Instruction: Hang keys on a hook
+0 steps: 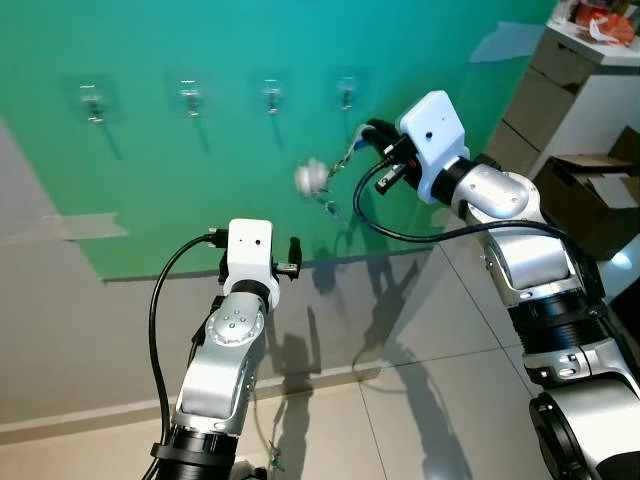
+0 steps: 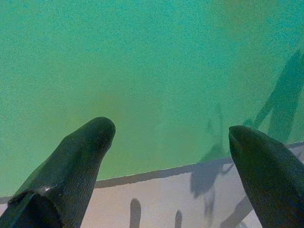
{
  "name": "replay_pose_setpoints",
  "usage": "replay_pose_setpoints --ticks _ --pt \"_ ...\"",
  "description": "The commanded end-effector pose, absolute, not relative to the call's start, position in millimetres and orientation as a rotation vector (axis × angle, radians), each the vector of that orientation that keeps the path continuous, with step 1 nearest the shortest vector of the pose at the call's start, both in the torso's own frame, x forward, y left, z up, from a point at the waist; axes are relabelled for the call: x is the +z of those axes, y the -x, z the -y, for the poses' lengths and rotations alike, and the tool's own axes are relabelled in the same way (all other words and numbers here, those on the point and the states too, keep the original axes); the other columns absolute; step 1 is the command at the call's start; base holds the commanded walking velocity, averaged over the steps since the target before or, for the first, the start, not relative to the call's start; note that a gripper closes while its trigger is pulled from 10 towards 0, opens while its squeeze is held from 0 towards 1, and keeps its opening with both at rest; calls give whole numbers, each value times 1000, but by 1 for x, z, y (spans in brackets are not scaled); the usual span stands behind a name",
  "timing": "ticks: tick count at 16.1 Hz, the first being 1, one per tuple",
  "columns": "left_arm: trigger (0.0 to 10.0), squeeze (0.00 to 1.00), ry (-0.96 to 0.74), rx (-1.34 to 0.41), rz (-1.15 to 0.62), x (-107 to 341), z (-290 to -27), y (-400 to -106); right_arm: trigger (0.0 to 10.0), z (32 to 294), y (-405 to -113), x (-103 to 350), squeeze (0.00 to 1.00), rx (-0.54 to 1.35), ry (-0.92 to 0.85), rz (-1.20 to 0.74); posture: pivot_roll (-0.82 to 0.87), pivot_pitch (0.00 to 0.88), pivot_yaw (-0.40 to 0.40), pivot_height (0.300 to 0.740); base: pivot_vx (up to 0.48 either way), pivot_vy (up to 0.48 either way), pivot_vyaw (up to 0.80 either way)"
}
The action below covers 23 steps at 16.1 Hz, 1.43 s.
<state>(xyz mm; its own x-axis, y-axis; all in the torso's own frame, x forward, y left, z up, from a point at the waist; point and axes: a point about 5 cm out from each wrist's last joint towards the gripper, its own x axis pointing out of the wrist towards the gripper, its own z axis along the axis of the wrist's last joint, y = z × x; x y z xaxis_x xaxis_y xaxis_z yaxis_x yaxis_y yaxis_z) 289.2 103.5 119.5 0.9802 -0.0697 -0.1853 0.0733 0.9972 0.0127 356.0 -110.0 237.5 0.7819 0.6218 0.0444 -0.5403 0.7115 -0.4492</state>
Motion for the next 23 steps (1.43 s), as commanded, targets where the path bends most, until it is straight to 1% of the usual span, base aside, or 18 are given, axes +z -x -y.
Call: replay_pose_setpoints --ticks 1,8,13,23 --pt "10000 0 -2 -80 -184 120 -96 -288 0 110 -357 244 0 664 447 216 -118 0 -67 723 0 0 0" --pt "10000 0 2 -85 -181 119 -95 -288 0 107 -358 253 0 674 459 243 -116 0 -70 723 0 0 0" --pt "10000 0 9 -84 -180 118 -92 -287 0 111 -367 257 0 650 490 243 -109 0 -84 723 0 0 0" --pt "10000 0 17 -73 -181 117 -93 -286 0 112 -382 265 0 632 542 264 -101 0 -96 723 0 0 0"
